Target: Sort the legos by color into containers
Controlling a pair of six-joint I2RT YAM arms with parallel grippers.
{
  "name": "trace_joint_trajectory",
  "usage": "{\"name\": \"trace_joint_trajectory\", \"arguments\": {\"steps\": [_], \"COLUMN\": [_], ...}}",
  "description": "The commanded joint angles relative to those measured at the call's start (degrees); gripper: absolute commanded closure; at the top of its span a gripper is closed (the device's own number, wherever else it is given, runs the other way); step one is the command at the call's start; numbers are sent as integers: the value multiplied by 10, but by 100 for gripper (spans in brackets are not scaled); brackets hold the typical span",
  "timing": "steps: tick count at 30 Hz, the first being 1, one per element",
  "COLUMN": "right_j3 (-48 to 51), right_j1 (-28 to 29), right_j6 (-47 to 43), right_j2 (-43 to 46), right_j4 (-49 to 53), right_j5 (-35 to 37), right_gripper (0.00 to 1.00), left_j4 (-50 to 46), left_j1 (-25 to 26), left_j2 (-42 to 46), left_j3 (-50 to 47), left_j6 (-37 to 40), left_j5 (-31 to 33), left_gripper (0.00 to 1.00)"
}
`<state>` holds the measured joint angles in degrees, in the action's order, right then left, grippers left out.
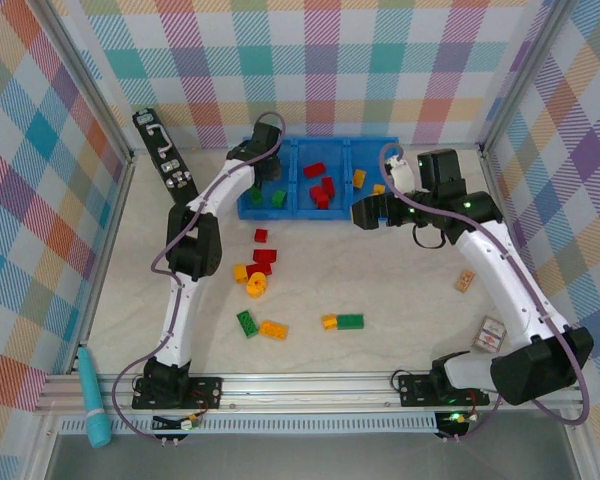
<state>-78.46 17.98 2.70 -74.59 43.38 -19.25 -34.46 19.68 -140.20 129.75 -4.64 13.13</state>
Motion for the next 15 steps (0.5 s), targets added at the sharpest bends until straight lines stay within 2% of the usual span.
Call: {"name": "trace_joint_trajectory", "arguments": {"steps": [1,6,10,13,15], "right_j3": [-3,-10,-16,-13,-11], "right_j1": [2,3,2,2,3], "right_j6": [-7,-2,-3,-4,-4], "right_j2": [-6,-17,-15,-3,7], "right_j4": [2,3,9,8,6], "right_j5": [-4,-16,-21,-21,-20], "right_gripper": [1,1,1,1,1], "left_j4": [-10,-26,-58,-82,-105], "left_j1": [-5,-4,4,33,75], "left_j2": [12,54,112,185,239], "left_j3": [29,25,16,-48,-120], "left_j6": [10,41,75,161,250], "left_j5": [-21,-37,-58,-88,-85], "left_gripper": [65,50,50,49,48]}}
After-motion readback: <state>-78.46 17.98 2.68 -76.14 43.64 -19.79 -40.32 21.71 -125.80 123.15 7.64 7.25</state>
